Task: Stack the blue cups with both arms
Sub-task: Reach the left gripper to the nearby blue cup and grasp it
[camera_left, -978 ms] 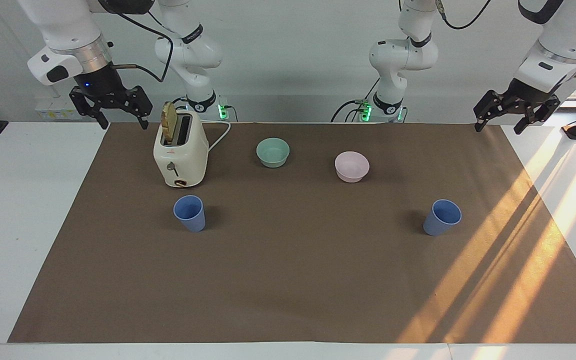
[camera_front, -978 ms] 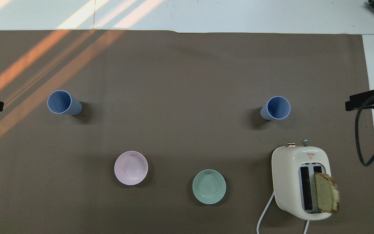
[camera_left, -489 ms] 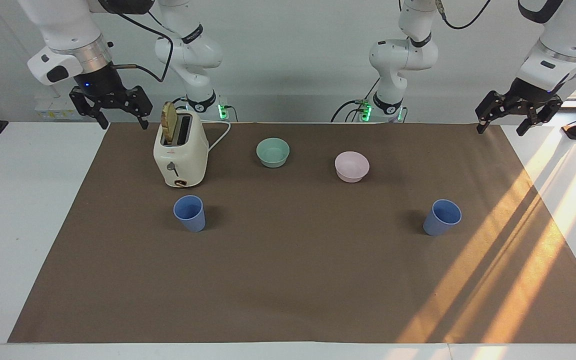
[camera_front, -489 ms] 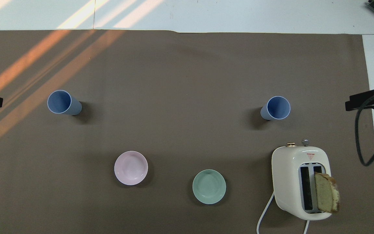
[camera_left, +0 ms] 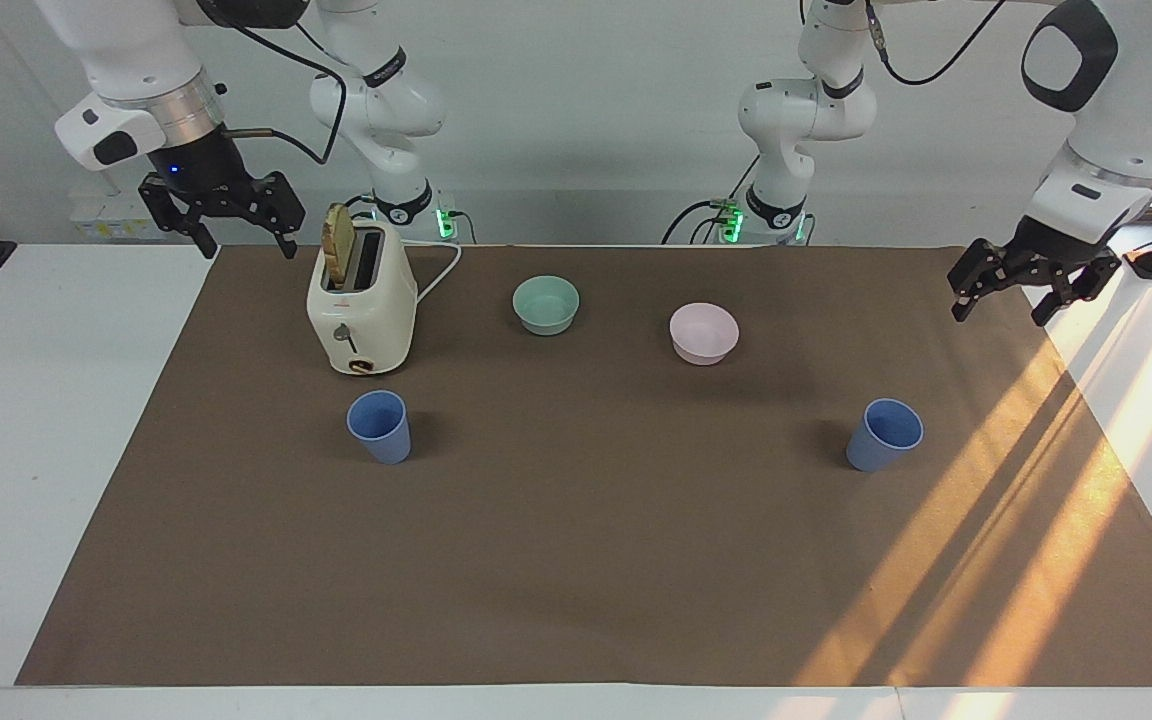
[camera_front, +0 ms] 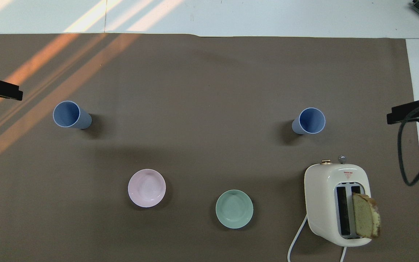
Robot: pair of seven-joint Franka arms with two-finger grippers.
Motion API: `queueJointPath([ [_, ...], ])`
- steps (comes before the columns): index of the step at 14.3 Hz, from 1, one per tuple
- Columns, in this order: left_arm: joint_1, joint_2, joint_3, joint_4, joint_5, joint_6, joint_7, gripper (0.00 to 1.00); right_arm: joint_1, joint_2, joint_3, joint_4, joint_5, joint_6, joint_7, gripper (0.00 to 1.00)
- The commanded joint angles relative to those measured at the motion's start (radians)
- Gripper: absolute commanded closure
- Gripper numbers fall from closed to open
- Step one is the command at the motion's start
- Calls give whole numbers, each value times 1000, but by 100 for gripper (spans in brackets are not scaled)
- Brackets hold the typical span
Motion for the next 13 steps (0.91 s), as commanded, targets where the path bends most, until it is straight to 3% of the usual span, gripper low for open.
queueJointPath([
  [1, 37, -22, -7, -133, -21, 114, 62, 0, -1, -7, 4, -11, -21, 6, 19, 0],
  [6, 35, 59, -7, -269, -41, 315, 94, 0, -1, -7, 4, -11, -21, 6, 19, 0],
  [8, 32, 122, -7, -296, -56, 394, 96, 0, -1, -7, 4, -11, -21, 6, 19, 0],
  [12, 23, 165, -8, -329, -87, 461, 94, 0, -3, -5, 4, -11, -21, 6, 19, 0],
  [13, 20, 171, -8, -348, -88, 505, 94, 5, -1, -7, 4, -11, -21, 6, 19, 0],
])
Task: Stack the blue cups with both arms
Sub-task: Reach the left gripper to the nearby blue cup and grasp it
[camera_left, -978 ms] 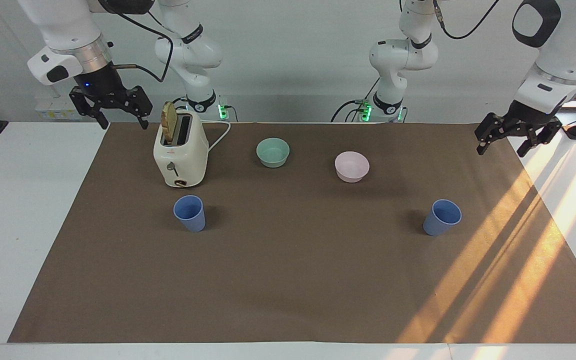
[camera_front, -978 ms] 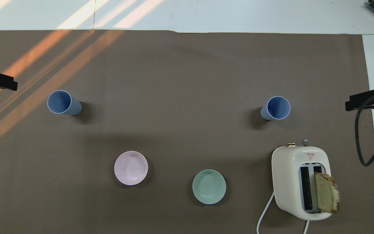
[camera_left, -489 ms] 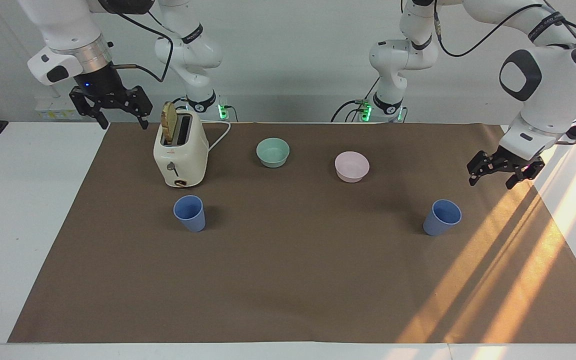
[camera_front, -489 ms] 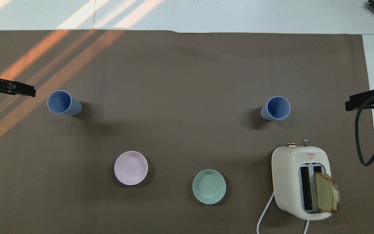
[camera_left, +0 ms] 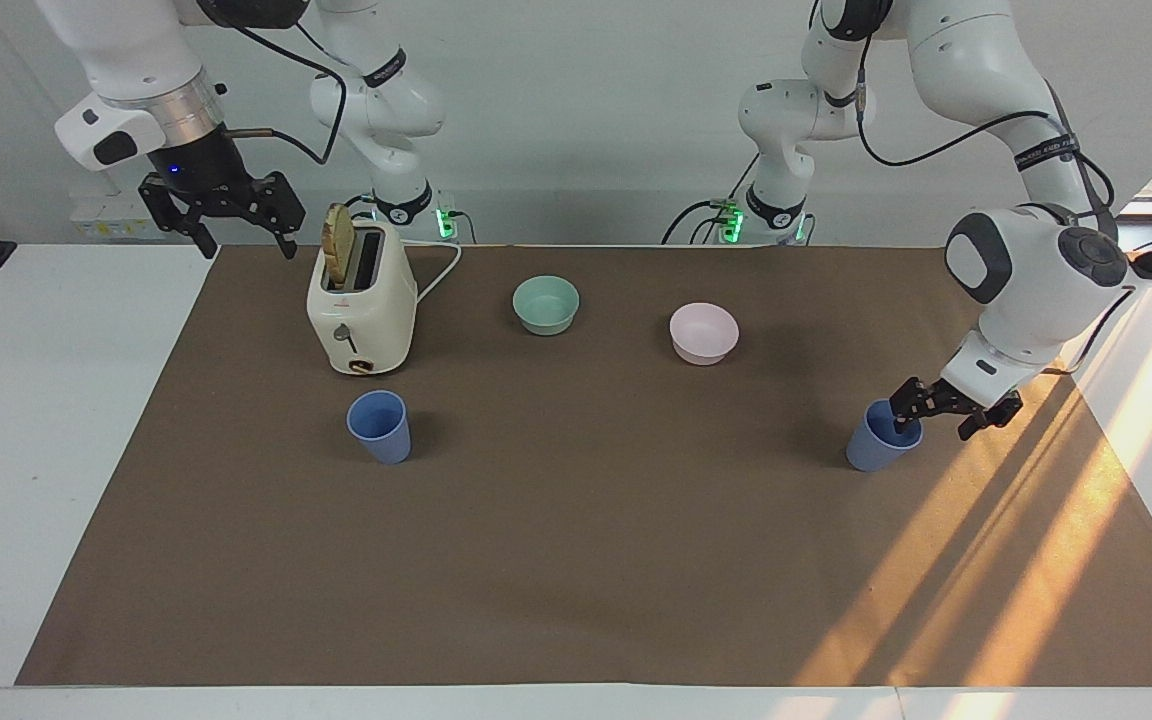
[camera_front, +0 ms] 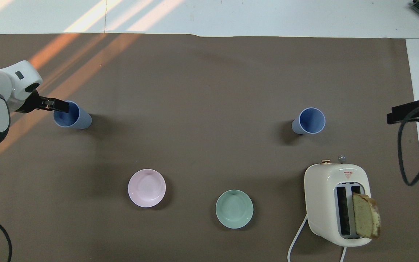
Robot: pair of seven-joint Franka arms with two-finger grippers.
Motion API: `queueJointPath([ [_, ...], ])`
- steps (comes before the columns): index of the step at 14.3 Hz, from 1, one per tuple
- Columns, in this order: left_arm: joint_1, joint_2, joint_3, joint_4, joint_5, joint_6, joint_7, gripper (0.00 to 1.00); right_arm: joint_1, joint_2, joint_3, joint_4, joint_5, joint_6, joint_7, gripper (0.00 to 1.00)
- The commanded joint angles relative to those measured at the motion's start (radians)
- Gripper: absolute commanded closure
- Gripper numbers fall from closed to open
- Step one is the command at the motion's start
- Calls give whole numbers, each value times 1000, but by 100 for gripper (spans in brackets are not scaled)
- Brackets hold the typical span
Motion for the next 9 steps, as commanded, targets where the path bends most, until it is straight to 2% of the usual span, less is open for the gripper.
queueJointPath([
  [1, -6, 3, 0, -66, -25, 107, 16, 32, -3, -7, 4, -11, -21, 6, 19, 0],
  [2, -6, 0, 0, -74, -25, 102, 16, 58, -1, -7, 4, -11, -21, 6, 19, 0],
  [3, -4, -3, 0, -79, -25, 95, 19, 90, -1, -7, 4, -11, -21, 6, 19, 0],
  [4, -4, -4, 0, -79, -25, 76, 19, 99, -3, -7, 4, -11, -21, 8, 19, 0],
  [7, -2, -4, 0, -59, -25, 25, 19, 100, -3, -7, -1, -11, -21, 0, 16, 0],
  [9, -7, -30, -7, -48, -23, 8, 13, 100, -1, -7, 1, -9, -21, 3, 16, 0],
])
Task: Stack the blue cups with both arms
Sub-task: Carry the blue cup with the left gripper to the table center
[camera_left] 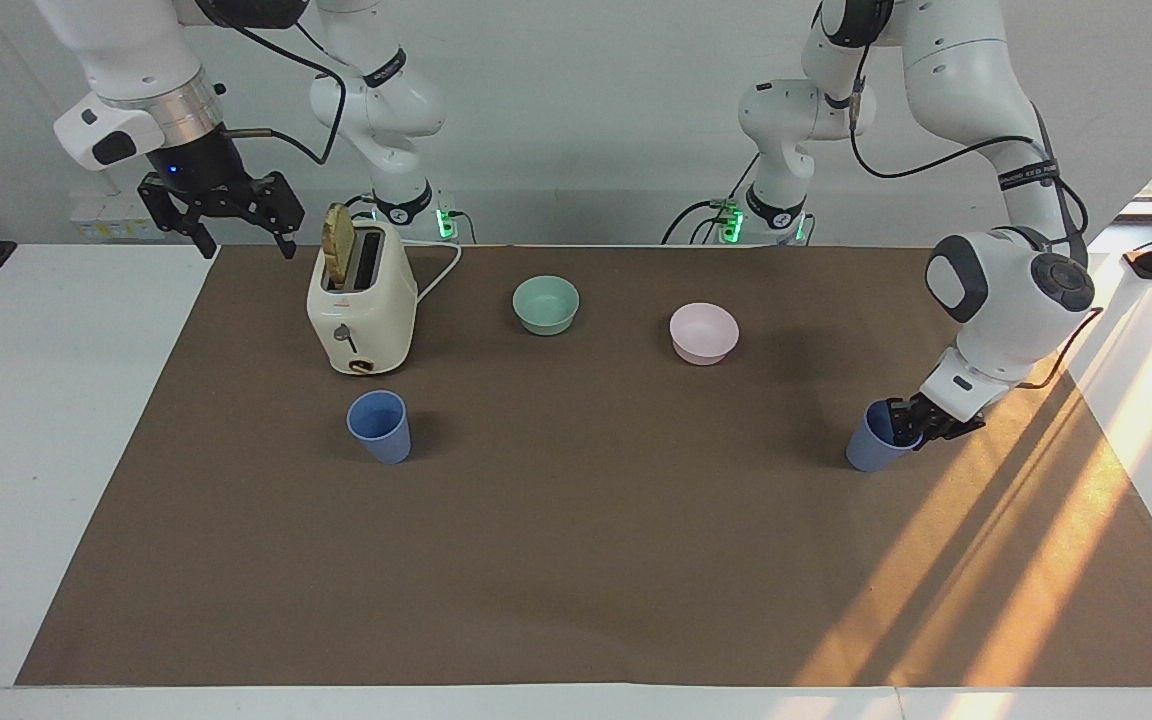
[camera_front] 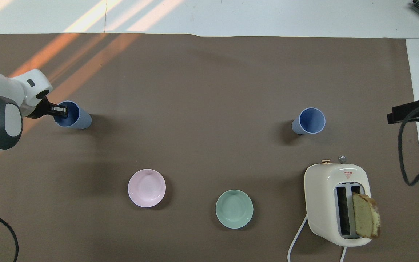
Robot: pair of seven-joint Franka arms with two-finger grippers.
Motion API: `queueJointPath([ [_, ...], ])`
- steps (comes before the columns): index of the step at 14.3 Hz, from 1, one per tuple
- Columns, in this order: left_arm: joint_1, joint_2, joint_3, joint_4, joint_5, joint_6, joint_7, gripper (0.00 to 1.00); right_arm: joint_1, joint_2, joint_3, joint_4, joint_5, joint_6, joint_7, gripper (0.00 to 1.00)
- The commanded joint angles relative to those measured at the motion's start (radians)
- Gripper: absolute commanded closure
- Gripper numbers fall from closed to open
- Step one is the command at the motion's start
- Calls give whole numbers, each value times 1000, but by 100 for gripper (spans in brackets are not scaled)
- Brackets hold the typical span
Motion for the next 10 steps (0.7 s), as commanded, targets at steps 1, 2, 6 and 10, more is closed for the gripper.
queueJointPath([
  [1, -6, -59, -5, 22, -10, -77, 13, 100, -1, -7, 2, -11, -21, 1, 16, 0],
  [2, -12, -62, -17, 65, -10, -124, 5, 100, -2, -7, 4, -11, -21, 1, 15, 0],
  [6, -144, -61, -37, 103, -7, -150, -94, 100, -2, -5, 4, -11, -18, 8, 15, 0],
  [10, -334, -53, -39, 70, -9, -55, -344, 100, -10, -8, 2, -18, -16, 9, 13, 0],
])
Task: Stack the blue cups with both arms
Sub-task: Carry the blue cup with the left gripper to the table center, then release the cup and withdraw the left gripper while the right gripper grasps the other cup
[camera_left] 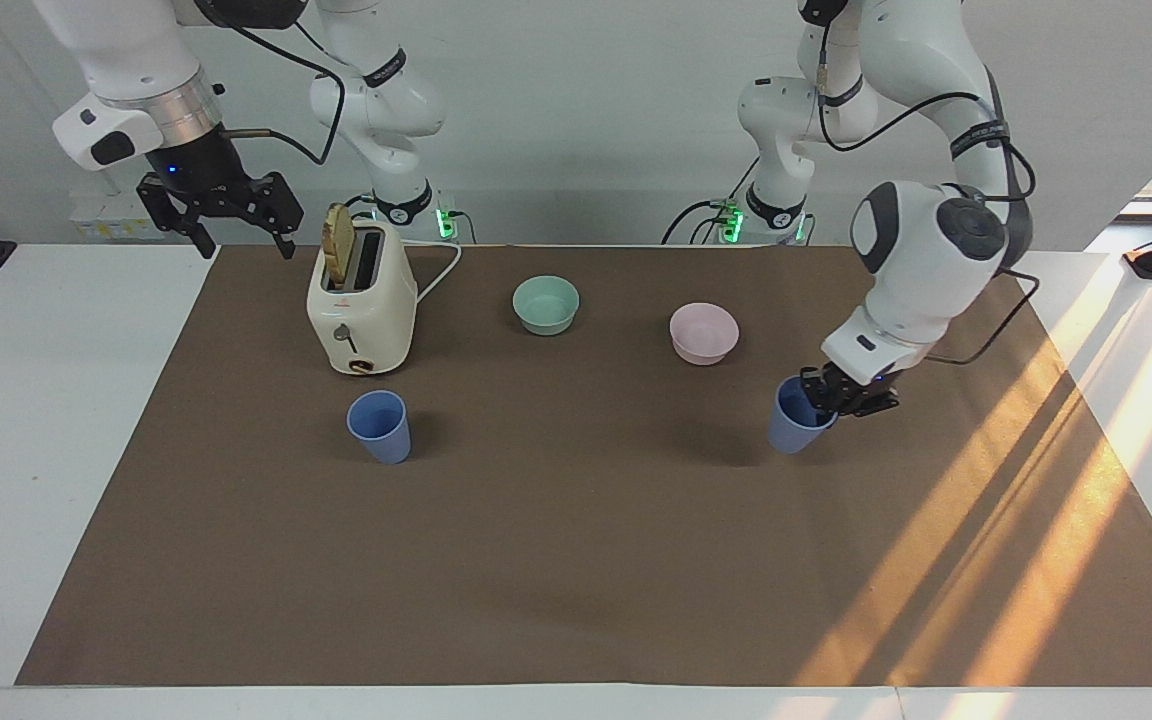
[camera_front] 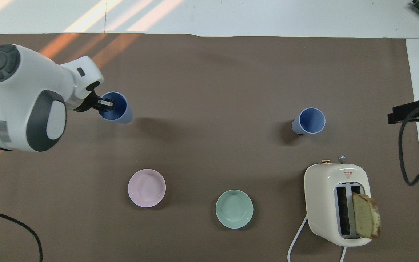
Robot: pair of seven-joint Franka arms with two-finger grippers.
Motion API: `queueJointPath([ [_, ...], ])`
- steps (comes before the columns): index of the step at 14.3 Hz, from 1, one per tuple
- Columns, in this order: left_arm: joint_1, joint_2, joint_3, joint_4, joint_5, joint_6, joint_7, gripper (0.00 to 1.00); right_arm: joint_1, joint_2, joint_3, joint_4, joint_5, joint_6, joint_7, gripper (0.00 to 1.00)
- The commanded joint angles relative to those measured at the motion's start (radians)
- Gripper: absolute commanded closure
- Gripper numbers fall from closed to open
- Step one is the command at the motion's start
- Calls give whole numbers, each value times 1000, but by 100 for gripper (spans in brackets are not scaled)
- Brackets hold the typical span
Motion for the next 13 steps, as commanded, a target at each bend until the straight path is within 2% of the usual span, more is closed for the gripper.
queueJointPath([
  [1, -139, 3, 18, -54, -7, 81, -155, 100, -10, -14, 2, -34, -18, 23, 12, 0],
  [3, -225, 9, 18, -95, -8, 127, -244, 100, -10, -27, 2, -95, -18, 95, 10, 0],
  [6, -293, 4, 14, -143, -11, 224, -318, 100, -3, -14, 2, -166, -18, 197, 12, 0],
  [9, -357, 24, 14, -143, -28, 239, -324, 100, 4, 48, 3, -214, -18, 316, 21, 0],
  [10, -361, 24, 12, -142, -47, 244, -317, 96, 4, 82, 5, -223, -18, 342, 24, 0],
  [11, -354, 27, 14, -134, -77, 253, -315, 39, 4, 122, 5, -231, -18, 377, 27, 0],
  [12, -341, 35, 15, -117, -106, 252, -305, 0, 13, 150, 6, -250, -18, 423, 28, 0],
  [13, -338, 37, 17, -108, -107, 240, -300, 0, 29, 165, 6, -278, -18, 470, 35, 0],
])
